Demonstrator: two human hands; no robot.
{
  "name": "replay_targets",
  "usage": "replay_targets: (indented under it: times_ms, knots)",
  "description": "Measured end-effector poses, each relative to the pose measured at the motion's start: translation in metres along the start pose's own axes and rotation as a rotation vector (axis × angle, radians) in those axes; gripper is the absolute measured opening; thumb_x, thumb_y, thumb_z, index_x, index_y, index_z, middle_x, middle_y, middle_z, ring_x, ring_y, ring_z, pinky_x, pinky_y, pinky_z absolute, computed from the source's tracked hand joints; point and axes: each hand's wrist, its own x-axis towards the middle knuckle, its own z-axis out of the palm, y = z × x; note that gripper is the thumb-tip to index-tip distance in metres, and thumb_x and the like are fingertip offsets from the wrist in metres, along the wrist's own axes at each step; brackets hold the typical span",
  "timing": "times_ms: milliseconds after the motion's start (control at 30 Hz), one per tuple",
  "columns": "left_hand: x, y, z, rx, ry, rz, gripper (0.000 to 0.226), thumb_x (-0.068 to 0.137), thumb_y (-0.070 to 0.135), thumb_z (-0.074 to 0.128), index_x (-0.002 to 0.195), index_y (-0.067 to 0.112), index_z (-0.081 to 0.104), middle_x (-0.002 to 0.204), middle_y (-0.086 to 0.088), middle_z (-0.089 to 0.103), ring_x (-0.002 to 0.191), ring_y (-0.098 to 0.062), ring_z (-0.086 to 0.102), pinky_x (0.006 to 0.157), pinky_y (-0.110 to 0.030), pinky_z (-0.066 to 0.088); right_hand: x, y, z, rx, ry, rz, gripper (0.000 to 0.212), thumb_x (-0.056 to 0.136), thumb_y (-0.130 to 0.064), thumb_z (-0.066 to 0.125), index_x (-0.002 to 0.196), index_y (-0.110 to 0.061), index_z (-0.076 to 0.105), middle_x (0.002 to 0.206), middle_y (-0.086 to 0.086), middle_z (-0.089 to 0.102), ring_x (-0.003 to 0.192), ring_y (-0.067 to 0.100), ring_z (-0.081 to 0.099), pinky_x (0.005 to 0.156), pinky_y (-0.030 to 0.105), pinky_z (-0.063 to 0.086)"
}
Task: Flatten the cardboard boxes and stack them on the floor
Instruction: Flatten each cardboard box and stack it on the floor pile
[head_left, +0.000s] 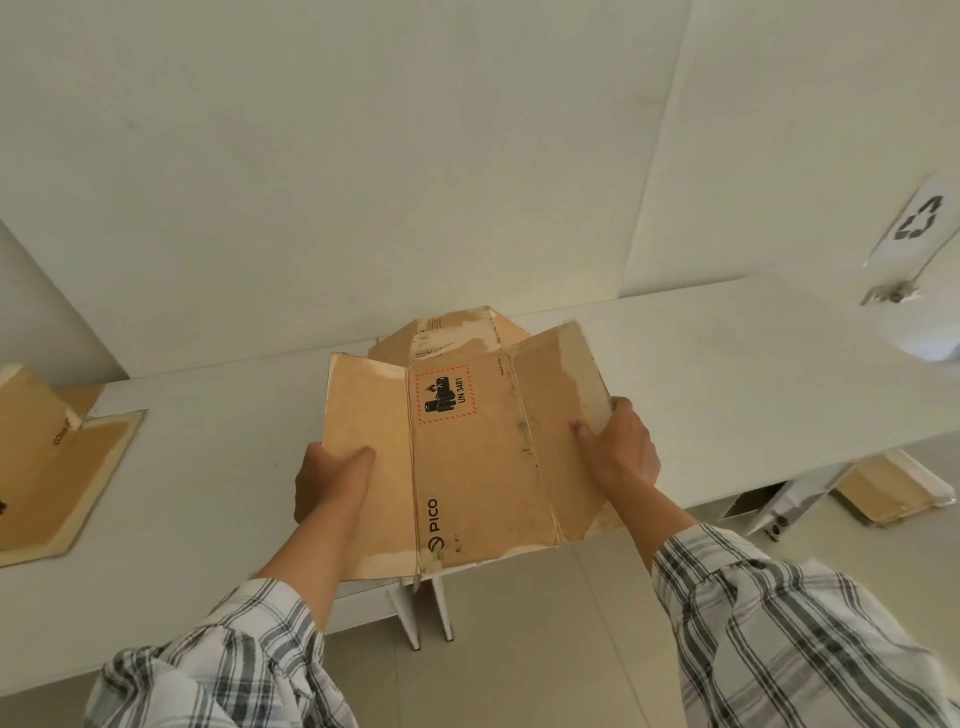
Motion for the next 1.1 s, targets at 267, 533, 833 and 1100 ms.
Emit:
replay_targets:
  times_ms: [267, 533, 833, 1100]
  knots:
    - [-0.077, 0.085, 0.099, -0.001, -0.016, 0.088, 0.035, 0.082, 0.039, 0.066, 0.104, 0.016, 0.049, 0.093, -0.003, 0.057, 0.081, -0.030, 0.057, 0.076, -0.040, 0.051, 0.069, 0.082, -0.102, 0.026, 0.088, 0.000, 0.057, 0.092, -0.045, 0.062, 0.138, -0.018, 0.041, 0.129, 0.003, 0.058, 0.111, 0.028, 0.060, 0.086, 0.044, 0.050]
    - [-0.119, 0.197, 0.224, -0.003, -0.084, 0.181, 0.038, 0.078, 0.041, 0.067, 0.104, 0.016, 0.053, 0.095, -0.005, 0.062, 0.083, -0.033, 0.062, 0.082, -0.045, 0.055, 0.174, 0.156, -0.192, 0.021, 0.178, 0.035, 0.061, 0.092, -0.043, 0.062, 0.142, -0.017, 0.039, 0.130, 0.005, 0.056, 0.111, 0.030, 0.060, 0.086, 0.044, 0.051]
    - [-0.171, 0.337, 0.390, -0.002, -0.161, 0.250, 0.036, 0.080, 0.040, 0.066, 0.103, 0.015, 0.055, 0.093, -0.005, 0.062, 0.080, -0.032, 0.060, 0.077, -0.040, 0.052, 0.320, 0.251, -0.295, 0.010, 0.241, 0.116, 0.064, 0.092, -0.043, 0.061, 0.145, -0.018, 0.035, 0.134, 0.005, 0.054, 0.116, 0.031, 0.057, 0.089, 0.045, 0.048]
    - [-0.252, 0.427, 0.545, 0.000, -0.179, 0.248, 0.038, 0.078, 0.041, 0.065, 0.105, 0.015, 0.056, 0.095, -0.005, 0.064, 0.081, -0.032, 0.062, 0.079, -0.041, 0.054, 0.445, 0.362, -0.396, -0.020, 0.248, 0.103, 0.065, 0.092, -0.041, 0.062, 0.145, -0.017, 0.035, 0.132, 0.006, 0.054, 0.115, 0.031, 0.057, 0.088, 0.045, 0.048]
